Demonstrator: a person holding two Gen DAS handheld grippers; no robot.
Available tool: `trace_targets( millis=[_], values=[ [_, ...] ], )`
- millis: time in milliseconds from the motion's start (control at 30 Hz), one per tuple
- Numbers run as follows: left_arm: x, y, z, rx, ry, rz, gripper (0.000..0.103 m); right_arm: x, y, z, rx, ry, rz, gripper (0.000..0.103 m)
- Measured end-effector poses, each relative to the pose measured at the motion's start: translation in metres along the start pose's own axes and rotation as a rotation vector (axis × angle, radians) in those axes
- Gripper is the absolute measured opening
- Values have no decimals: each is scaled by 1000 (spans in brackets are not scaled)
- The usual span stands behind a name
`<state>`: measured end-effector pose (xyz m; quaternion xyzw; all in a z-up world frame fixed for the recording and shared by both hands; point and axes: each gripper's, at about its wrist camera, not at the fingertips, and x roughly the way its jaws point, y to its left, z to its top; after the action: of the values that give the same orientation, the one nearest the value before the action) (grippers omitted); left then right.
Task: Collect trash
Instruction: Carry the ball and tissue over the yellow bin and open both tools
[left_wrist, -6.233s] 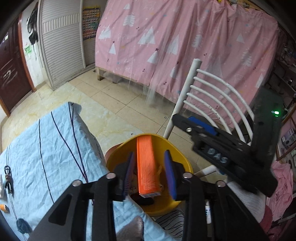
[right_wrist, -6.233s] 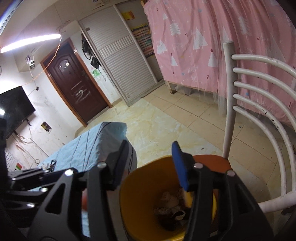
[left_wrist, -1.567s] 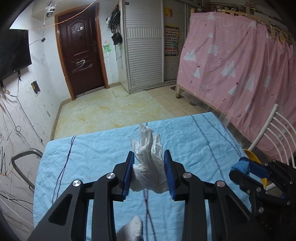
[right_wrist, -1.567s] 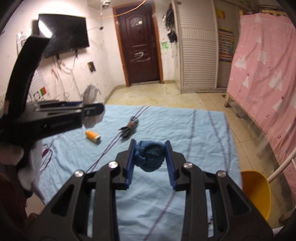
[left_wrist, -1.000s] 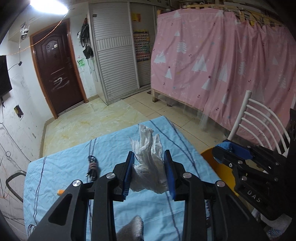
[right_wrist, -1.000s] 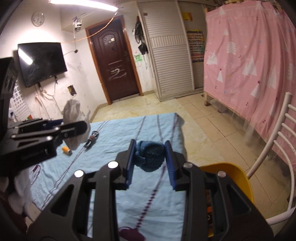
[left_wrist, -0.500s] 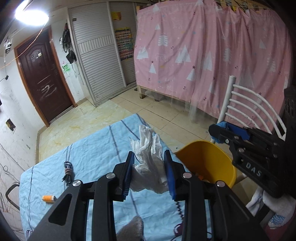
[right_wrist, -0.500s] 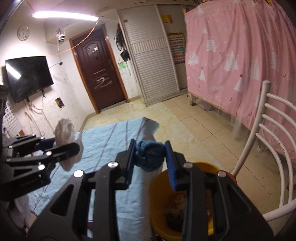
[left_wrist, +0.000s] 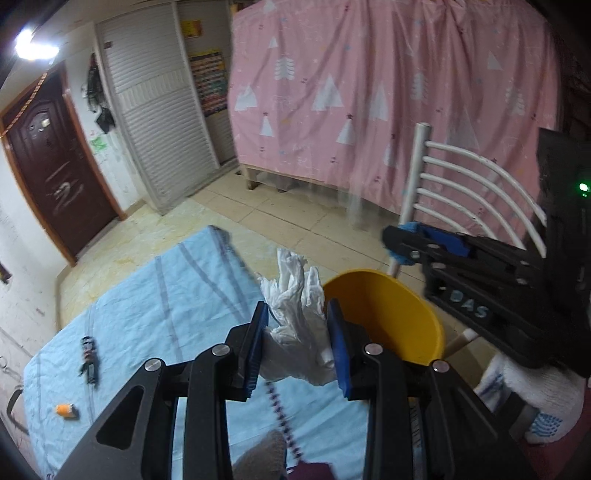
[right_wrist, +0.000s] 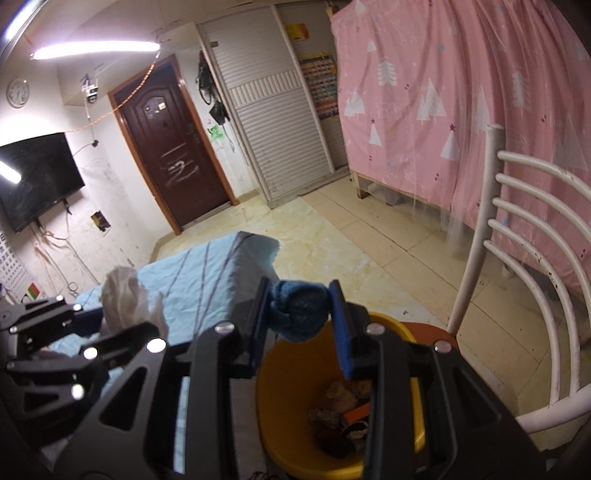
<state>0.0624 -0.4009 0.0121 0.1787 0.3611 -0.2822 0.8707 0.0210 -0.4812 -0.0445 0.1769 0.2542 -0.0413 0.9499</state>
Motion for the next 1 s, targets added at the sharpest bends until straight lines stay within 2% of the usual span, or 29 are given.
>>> trace_targets(
  millis=[233, 300, 333, 367, 433, 533, 700, 800, 1000],
  values=[
    [25, -27, 1, 28, 19, -109, 24, 4, -20, 1, 50, 4, -14, 33],
    [32, -32, 2, 23, 21, -121, 28, 4, -23, 1, 58, 5, -15, 33],
    [38, -34, 3, 14, 31, -133, 38, 4, -25, 1, 63, 5, -14, 33],
    [42, -34, 3, 7, 39, -142, 52, 5, -25, 0, 65, 6, -13, 33],
    [49, -35, 4, -8, 52, -156, 66, 6, -25, 0, 67, 10, -11, 35],
    [55, -34, 0, -13, 62, -136, 67, 8, -25, -1, 71, 13, -11, 45],
    [53, -25, -5, -30, 70, -130, 67, 12, -25, -2, 74, 19, -9, 47],
    [47, -17, -11, -45, 66, -128, 67, 10, -22, -3, 69, 15, -8, 55],
    [31, 1, -19, -85, 40, -128, 67, 10, -11, -5, 44, 17, 5, 60]
  ],
)
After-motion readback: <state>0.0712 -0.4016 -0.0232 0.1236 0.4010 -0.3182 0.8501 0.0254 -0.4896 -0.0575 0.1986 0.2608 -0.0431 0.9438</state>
